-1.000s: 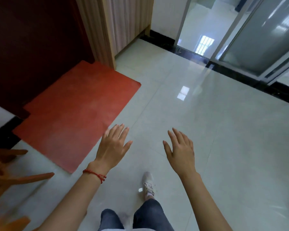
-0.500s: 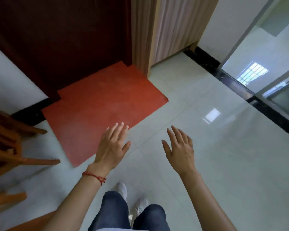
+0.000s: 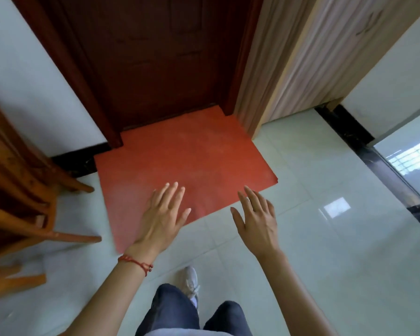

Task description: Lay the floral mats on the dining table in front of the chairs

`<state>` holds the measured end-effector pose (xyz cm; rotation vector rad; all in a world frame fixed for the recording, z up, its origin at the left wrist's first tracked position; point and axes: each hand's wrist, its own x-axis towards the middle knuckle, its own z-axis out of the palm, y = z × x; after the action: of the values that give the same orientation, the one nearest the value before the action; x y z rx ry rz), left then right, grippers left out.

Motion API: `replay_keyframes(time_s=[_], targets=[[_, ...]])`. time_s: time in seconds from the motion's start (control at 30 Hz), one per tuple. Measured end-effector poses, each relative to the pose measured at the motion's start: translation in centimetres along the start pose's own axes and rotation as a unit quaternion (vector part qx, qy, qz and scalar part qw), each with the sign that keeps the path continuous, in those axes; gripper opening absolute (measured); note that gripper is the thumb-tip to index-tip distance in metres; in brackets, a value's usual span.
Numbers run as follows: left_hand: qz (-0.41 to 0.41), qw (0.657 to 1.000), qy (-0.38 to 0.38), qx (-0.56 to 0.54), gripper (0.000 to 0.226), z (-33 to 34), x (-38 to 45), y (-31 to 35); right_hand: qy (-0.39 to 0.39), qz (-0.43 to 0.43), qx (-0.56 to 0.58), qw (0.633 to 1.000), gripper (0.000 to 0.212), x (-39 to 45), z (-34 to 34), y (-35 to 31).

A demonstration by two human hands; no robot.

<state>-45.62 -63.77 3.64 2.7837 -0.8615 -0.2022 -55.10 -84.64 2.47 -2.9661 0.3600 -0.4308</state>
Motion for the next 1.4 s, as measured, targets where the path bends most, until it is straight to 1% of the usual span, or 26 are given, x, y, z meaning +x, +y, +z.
replay_keyframes(time_s=[0.13,0.27,0.37,0.5,0.63,0.77,0.87,1.0,1.13,1.27,1.4], targets=[[-0.039,0.999,0.005,0.002,0.067,-1.1,2.9,-3.2,0.016,-0.04,0.028,0.999,0.04,5.4,1.8,-1.9],[-0.082,0.996,0.012,0.008,0.067,-2.1,4.5,-5.5,0.022,-0.104,0.045,0.993,0.039,9.8,3.1,-3.8],[-0.126,0.992,0.026,0.01,0.063,-2.9,6.2,-7.3,0.01,-0.149,0.063,0.987,0.037,14.0,4.3,-5.1],[-0.187,0.981,0.047,0.009,0.064,-4.1,8.7,-9.4,-0.017,-0.203,0.08,0.976,0.041,20.0,6.1,-7.1],[-0.241,0.969,0.062,0.005,0.068,-5.5,11.5,-11.5,-0.024,-0.254,0.091,0.963,0.042,25.8,7.1,-9.2],[-0.286,0.955,0.084,0.006,0.065,-6.6,13.5,-13.7,-0.026,-0.29,0.108,0.951,0.043,30.2,8.2,-11.7],[-0.313,0.945,0.09,0.0,0.066,-7.2,14.6,-15.7,-0.024,-0.317,0.113,0.941,0.043,32.9,9.3,-13.9],[-0.335,0.938,0.093,0.003,0.069,-8.4,16.0,-19.2,-0.011,-0.339,0.124,0.932,0.042,36.3,11.0,-17.7],[-0.337,0.935,0.107,0.009,0.068,-9.9,17.8,-24.0,0.014,-0.357,0.126,0.925,0.041,39.9,12.7,-22.2],[-0.339,0.934,0.113,0.029,0.068,-12.1,19.5,-29.5,0.017,-0.356,0.133,0.925,0.042,43.5,14.1,-27.4],[-0.338,0.931,0.128,0.039,0.069,-14.5,20.5,-34.4,0.037,-0.358,0.134,0.923,0.041,46.5,14.7,-32.0]])
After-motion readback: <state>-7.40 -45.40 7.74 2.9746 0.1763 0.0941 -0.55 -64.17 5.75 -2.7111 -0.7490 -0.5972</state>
